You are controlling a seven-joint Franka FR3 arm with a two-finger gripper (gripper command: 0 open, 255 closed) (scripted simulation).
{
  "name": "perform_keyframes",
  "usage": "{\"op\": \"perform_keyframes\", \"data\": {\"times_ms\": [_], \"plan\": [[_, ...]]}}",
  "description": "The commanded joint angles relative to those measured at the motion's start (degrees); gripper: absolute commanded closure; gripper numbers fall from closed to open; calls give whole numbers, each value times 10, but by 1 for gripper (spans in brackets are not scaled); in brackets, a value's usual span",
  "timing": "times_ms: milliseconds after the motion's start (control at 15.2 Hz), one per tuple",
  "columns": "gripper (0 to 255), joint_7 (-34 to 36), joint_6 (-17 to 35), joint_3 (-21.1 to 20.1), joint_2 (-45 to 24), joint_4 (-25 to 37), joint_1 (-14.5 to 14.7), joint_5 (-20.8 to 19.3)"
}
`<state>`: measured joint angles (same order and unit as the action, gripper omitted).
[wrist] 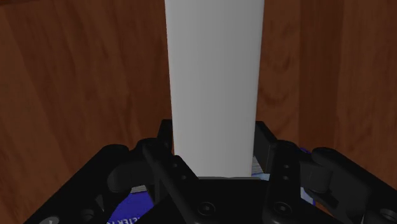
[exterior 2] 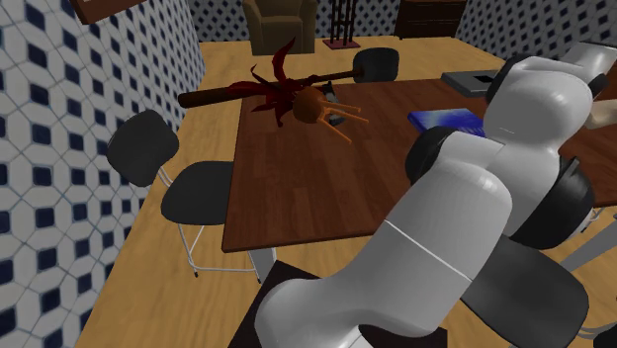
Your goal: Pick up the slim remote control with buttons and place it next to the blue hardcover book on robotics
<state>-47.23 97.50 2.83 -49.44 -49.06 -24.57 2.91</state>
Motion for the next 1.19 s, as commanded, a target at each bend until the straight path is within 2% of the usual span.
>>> {"op": "perform_keyframes", "data": {"times_ms": [0, 528, 990, 1056, 1122], "plan": [[255, 0, 20, 0, 4, -23, 1, 0], [255, -1, 79, 0, 0, -79, 3, 1], [255, -1, 79, 0, 0, -79, 3, 1], [0, -1, 81, 0, 3, -84, 3, 1], [0, -1, 83, 0, 3, -85, 4, 1]]}}
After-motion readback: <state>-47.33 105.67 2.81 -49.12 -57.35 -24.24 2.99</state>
